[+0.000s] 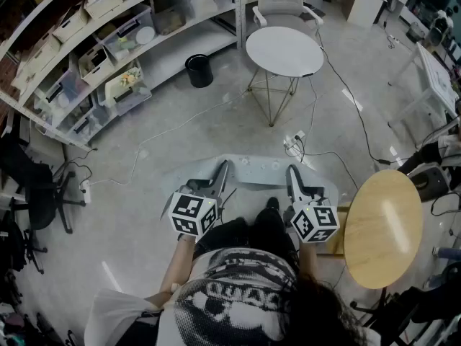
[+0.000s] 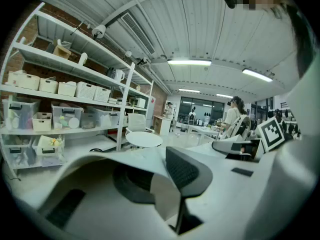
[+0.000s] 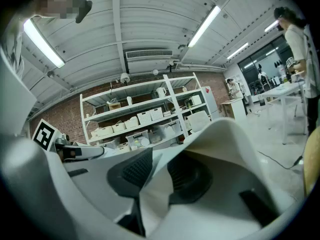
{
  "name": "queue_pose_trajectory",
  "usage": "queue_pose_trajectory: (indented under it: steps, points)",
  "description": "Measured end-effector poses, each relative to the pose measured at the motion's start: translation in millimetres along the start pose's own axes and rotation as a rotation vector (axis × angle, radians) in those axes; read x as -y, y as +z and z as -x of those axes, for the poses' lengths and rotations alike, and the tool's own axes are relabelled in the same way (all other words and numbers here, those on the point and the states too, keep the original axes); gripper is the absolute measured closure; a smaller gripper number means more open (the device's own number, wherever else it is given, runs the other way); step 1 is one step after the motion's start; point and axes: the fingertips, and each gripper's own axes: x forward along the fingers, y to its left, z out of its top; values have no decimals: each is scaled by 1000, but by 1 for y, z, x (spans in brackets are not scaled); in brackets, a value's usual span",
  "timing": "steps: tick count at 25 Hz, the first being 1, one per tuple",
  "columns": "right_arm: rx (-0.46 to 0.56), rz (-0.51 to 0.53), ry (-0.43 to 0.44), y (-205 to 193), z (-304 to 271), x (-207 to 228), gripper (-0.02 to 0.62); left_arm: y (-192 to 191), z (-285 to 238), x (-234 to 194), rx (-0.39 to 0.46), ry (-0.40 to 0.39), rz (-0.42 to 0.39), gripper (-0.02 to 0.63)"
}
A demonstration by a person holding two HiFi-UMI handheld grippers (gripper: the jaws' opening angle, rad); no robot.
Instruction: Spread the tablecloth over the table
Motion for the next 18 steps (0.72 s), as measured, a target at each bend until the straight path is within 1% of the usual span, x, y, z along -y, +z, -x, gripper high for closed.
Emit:
queue_pose_trajectory:
  steps: [6,13,18]
  points:
    - [2,-30,9,0,-4,-6,499,3,1,-8,3,-2,0,540]
    - [-21,-40,25,3,-10,-4,499,4,-1,-10,10,3,32,540]
    - [-55,-32,72,-3,-31,-15,499,-3,4,-30,4,46,72,540]
